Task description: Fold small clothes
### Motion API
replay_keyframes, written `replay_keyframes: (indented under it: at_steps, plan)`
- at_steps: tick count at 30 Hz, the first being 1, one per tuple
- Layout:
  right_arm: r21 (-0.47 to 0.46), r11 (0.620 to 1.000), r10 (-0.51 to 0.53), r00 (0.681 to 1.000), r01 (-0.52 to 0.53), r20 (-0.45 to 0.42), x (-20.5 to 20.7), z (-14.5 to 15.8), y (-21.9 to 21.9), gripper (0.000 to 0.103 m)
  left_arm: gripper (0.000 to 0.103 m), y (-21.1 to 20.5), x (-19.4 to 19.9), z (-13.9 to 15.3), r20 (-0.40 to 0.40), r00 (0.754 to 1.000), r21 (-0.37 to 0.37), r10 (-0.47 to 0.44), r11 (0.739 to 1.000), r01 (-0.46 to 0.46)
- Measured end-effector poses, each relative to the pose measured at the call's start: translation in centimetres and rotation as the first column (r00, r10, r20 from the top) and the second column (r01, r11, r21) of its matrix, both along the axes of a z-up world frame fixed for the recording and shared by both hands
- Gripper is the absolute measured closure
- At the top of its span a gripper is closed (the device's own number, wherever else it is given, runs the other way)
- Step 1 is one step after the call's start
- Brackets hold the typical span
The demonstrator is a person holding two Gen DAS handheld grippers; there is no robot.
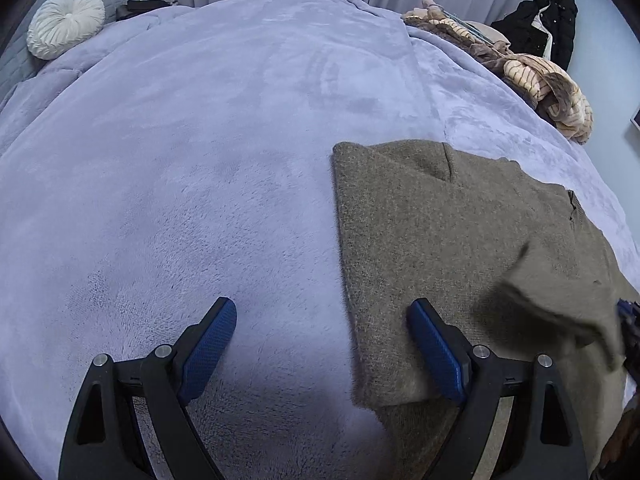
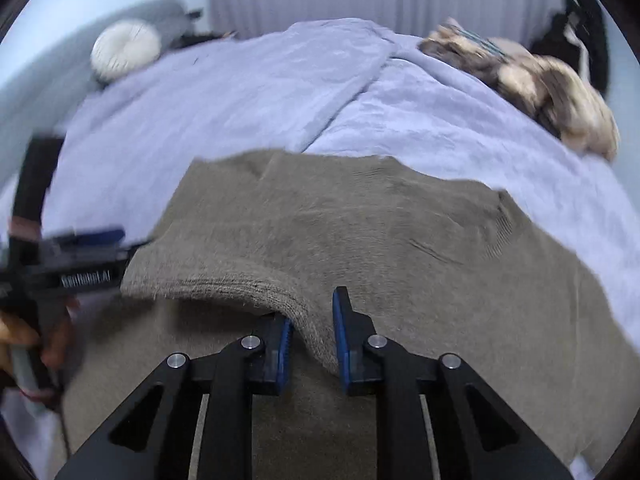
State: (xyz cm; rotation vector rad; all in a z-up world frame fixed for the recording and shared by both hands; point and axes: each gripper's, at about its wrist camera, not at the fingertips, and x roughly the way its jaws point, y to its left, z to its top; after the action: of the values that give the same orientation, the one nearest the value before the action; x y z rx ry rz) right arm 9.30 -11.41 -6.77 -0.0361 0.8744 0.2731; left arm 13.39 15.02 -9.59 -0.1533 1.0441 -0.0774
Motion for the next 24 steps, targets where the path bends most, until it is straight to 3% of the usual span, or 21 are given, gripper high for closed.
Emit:
replay_keyframes:
  at_steps: [2, 5, 7, 11, 12, 13, 15, 16, 17, 21, 24]
  plan:
    - [0.170, 0.975, -0.144, 0.989, 0.146, -0.024, 0.0, 0.0, -4.9, 0.084, 0.014, 0.0, 0.7, 0.1, -0.010, 1.000, -0.007, -0.008, 1.000, 0.008]
    - [0.402, 0.829, -0.342, 0.921, 0.389, -0.187, -0.1, -2.5, -13.4, 0.077, 0.014, -0.3, 1.6, 0.3, -0.020, 1.000, -0.011, -0.020, 1.000, 0.019]
    - [0.451, 0.762, -0.385, 0.885, 0.465, -0.262, -0.3, -4.0, -16.3, 0.074, 0.014, -0.6, 2.3, 0.2, -0.026, 0.999, -0.013, -0.021, 1.000, 0.021]
    - [0.590, 0.664, -0.367, 0.887, 0.460, -0.278, -1.3, -4.9, -18.7, 0.042, 0.015, -1.3, 3.9, -0.3, -0.061, 0.998, -0.041, -0.017, 0.999, 0.014]
    - [0.599, 0.659, -0.361, 0.890, 0.455, -0.279, -1.1, -4.7, -18.6, 0.040, 0.027, -1.3, 4.1, -0.3, -0.065, 0.998, -0.049, -0.017, 0.999, 0.014]
    - [0.594, 0.663, -0.359, 0.890, 0.456, -0.283, -0.8, -4.7, -18.4, 0.039, 0.054, -1.4, 4.3, -0.2, -0.064, 0.998, -0.063, -0.026, 0.998, 0.022]
    - [0.572, 0.672, -0.368, 0.883, 0.470, -0.293, 0.2, -4.6, -18.0, 0.045, 0.086, -1.4, 4.5, 0.4, -0.060, 0.998, -0.073, -0.031, 0.997, 0.026]
    - [0.551, 0.688, -0.371, 0.881, 0.472, -0.293, 0.7, -4.4, -17.7, 0.079, 0.094, -1.2, 4.5, 0.7, -0.047, 0.998, -0.081, -0.028, 0.996, 0.024]
    - [0.533, 0.711, -0.362, 0.888, 0.460, -0.283, 1.4, -4.0, -17.1, 0.095, 0.094, -0.7, 4.4, 1.1, -0.033, 0.999, -0.114, -0.027, 0.993, 0.023]
    - [0.517, 0.787, -0.301, 0.940, 0.339, -0.158, 1.9, -0.9, -15.5, 0.095, 0.094, 0.2, 4.2, 0.5, -0.029, 1.000, -0.141, -0.011, 0.990, 0.006]
    - [0.450, 0.795, -0.359, 0.913, 0.407, -0.192, 2.1, -1.7, -16.2, 0.095, 0.094, 0.0, 4.0, 0.3, -0.021, 1.000, -0.124, -0.001, 0.992, -0.002]
